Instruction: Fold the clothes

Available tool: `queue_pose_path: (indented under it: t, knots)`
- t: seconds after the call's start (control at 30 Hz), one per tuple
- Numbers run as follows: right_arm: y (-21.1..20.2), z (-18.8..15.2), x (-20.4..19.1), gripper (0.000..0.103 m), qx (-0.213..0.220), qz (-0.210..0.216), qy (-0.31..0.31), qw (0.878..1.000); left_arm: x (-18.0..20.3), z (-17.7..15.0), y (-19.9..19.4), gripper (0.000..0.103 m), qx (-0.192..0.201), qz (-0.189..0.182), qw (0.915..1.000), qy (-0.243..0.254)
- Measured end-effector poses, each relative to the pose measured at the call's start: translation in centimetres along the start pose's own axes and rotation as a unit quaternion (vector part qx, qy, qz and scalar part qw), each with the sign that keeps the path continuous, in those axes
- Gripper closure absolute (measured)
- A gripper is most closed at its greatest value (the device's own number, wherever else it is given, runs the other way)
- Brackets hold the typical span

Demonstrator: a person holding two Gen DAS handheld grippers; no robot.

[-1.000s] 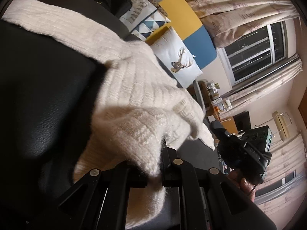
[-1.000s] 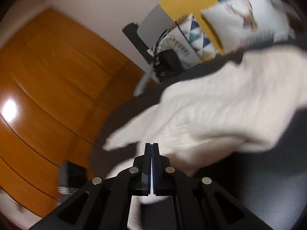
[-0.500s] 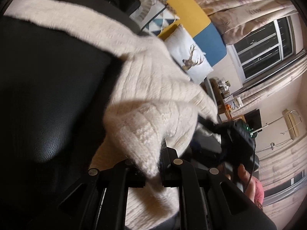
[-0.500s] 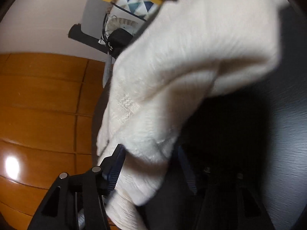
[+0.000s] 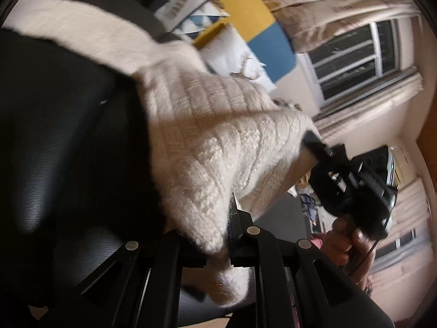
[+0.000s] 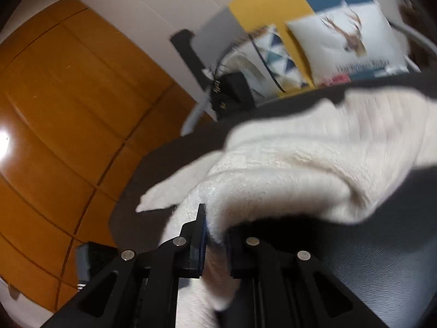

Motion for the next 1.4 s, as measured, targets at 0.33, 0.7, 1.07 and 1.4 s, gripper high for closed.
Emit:
queue_pose_path:
  t: [0.33,0.7,1.07,1.4]
  knots:
    - [3.8,-1.6,-0.9,0.078,-0.054,-0.070,-0.061,0.994,-3.0,4.4,-3.7,0.092,0.061,0.012,0.9964,-0.057]
    - [7.6,-7.1,3.3,0.067,-0.133,-0.049,-0.019,0.990,-7.6,4.2,-2.4,0.091,0.043,0.161,0.9860,0.008]
    - [-5.0,-6.3,10.6,0.067,-0.053,-0.179,-0.014,0.982,-5.0,4.1,-6.1,0.088,0.111,0.200,0.9709,0.071]
    - [-1.4,-7.4,14.9,0.067,-0.025,-0.057,0.182,0.981,-0.4,4.4,-7.6,0.086,0.192,0.265,0.9297,0.169]
Point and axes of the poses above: each gripper's, at about its wrist camera, not at the fingertips, and y roughly the way its jaws point, x to its right, z to its top, the point moved 8 cm from there along y, roughly the way its jaws point, and after that the axes turned 7 degrees about -y, right-handed, at the moved point
